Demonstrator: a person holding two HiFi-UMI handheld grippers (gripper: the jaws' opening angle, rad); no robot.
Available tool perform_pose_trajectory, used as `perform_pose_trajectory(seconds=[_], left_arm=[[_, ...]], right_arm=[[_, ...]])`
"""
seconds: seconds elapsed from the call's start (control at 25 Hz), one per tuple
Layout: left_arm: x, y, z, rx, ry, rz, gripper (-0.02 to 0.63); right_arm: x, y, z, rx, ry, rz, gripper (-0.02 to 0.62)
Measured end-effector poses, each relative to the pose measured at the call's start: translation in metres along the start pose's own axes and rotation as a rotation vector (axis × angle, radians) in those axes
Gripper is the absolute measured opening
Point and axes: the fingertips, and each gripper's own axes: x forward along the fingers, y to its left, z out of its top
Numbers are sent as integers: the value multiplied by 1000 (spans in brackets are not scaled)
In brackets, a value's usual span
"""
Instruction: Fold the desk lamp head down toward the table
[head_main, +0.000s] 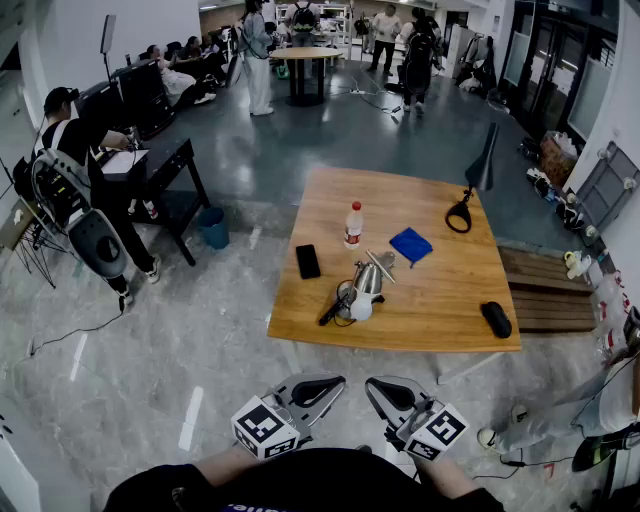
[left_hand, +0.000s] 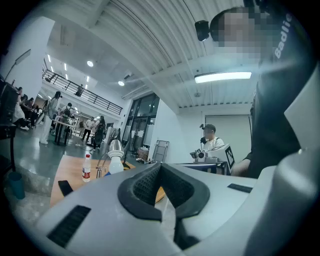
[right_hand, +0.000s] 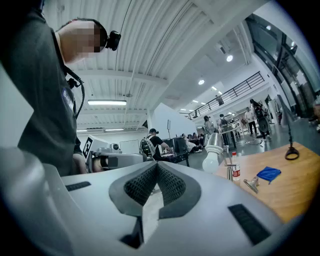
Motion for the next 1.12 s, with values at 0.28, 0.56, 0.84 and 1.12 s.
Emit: perform_pose_trajectory(seconds=[0.28,0.56,0.84,1.12], left_arm=[[-3,-5,-5,8,9,-4,9],[-2,3,-4,8,11,10,9],[12,17,5,38,2,71,9],[26,18,11,52,-5,159,9]], right_arm=[[1,5,-1,4,-9,1,5],[3,1,2,24,-38,21,5],[-9,-24,2,28,-43,18,5],[-20,-39,5,43,-44,86,5]])
